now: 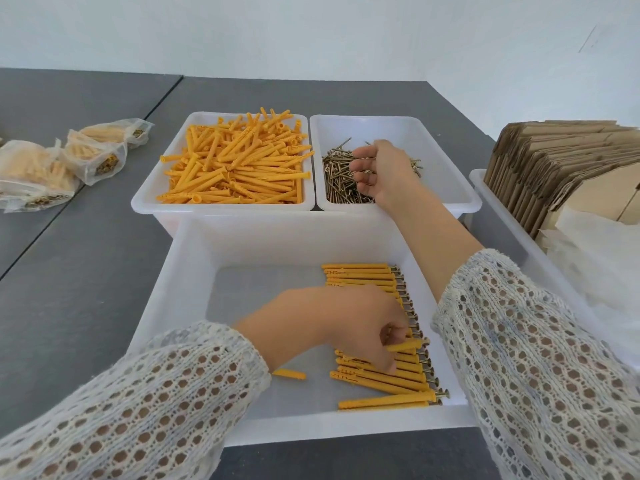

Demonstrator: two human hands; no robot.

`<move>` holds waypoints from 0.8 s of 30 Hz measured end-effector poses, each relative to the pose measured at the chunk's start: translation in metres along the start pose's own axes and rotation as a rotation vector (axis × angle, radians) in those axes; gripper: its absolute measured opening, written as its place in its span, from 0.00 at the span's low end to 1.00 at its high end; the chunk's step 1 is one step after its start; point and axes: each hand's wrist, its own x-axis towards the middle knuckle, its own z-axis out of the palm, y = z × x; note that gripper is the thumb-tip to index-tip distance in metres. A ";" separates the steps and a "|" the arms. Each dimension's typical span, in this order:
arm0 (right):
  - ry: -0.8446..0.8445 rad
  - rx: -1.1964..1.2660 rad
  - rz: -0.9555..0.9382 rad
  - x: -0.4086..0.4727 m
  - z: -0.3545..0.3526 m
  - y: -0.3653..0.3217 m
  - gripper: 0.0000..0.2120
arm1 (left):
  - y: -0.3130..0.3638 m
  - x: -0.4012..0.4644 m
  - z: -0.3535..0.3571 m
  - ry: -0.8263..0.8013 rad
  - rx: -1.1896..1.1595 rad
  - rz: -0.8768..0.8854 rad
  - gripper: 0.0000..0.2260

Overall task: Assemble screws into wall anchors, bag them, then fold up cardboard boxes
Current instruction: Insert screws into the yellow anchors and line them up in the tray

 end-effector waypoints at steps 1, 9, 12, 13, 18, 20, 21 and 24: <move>0.000 -0.008 -0.005 0.000 0.000 0.000 0.16 | 0.001 0.000 0.001 -0.009 0.008 0.016 0.11; -0.006 -0.094 -0.013 0.001 0.004 0.002 0.13 | 0.005 -0.001 0.004 -0.022 0.027 0.017 0.10; 0.033 -0.193 -0.065 0.005 0.007 0.005 0.12 | 0.003 -0.001 -0.004 0.119 0.029 0.071 0.08; 0.032 -0.264 -0.101 0.006 0.007 0.008 0.12 | 0.001 -0.002 -0.009 0.206 0.024 0.083 0.08; -0.189 -0.992 -0.282 0.008 0.013 0.016 0.15 | -0.027 -0.017 -0.042 0.814 -0.005 0.102 0.09; -0.314 -1.261 -0.319 0.004 0.017 0.017 0.11 | -0.044 -0.024 -0.051 1.013 0.077 0.021 0.08; -0.332 -1.336 -0.352 0.002 0.018 0.018 0.10 | -0.053 -0.027 -0.054 1.096 0.143 -0.045 0.08; -0.286 -1.322 -0.310 0.000 0.016 0.019 0.16 | -0.079 -0.033 -0.062 1.268 0.260 -0.242 0.06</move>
